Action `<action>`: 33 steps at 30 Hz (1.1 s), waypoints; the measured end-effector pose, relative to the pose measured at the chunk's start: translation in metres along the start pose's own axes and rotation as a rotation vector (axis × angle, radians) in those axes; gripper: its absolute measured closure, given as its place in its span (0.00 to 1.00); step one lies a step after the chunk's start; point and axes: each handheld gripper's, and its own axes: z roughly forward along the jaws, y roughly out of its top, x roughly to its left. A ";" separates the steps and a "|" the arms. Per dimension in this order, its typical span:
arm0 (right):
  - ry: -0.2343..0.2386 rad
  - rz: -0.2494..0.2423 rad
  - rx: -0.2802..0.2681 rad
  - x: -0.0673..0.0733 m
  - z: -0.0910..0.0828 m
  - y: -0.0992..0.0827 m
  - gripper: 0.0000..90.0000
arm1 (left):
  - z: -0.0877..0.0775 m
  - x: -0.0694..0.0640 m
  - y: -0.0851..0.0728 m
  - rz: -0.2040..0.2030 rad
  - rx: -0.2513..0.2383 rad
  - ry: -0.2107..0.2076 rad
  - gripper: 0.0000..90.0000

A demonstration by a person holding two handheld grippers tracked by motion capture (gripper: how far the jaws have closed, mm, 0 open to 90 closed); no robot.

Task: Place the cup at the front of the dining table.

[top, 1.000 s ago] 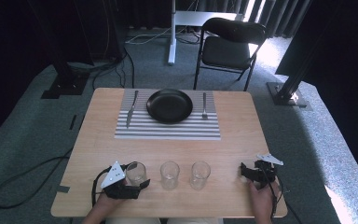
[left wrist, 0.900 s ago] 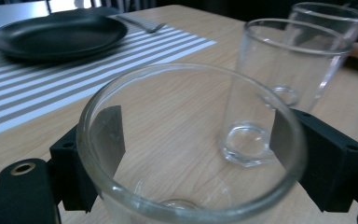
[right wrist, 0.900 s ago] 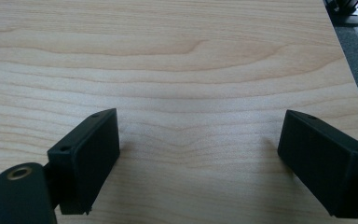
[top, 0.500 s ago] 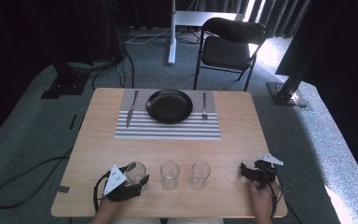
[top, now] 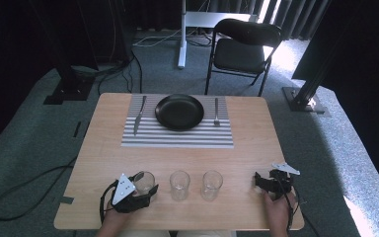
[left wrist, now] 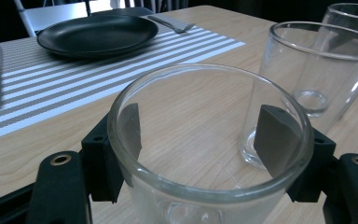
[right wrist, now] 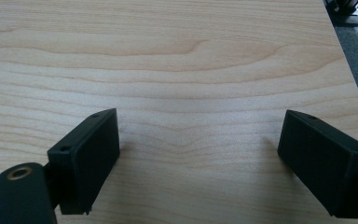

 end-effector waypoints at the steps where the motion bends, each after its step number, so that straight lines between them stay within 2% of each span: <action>1: 0.000 0.000 0.000 0.000 0.000 0.000 0.13 | 0.000 0.000 0.000 0.002 0.003 0.004 0.33; 8: 0.000 0.001 -0.001 0.000 0.000 0.000 0.13 | -0.002 0.005 0.010 -0.003 -0.010 0.013 0.33; 14: 0.000 0.001 -0.001 0.000 0.000 0.000 0.13 | -0.004 0.013 0.021 0.009 -0.010 0.027 0.33; 25: 0.000 -0.001 -0.001 0.000 0.000 0.000 0.13 | 0.004 0.027 0.043 0.034 -0.005 0.062 0.33; 33: 0.000 -0.001 -0.001 0.000 0.000 0.000 0.13 | 0.020 0.045 0.058 -0.002 -0.006 0.083 0.33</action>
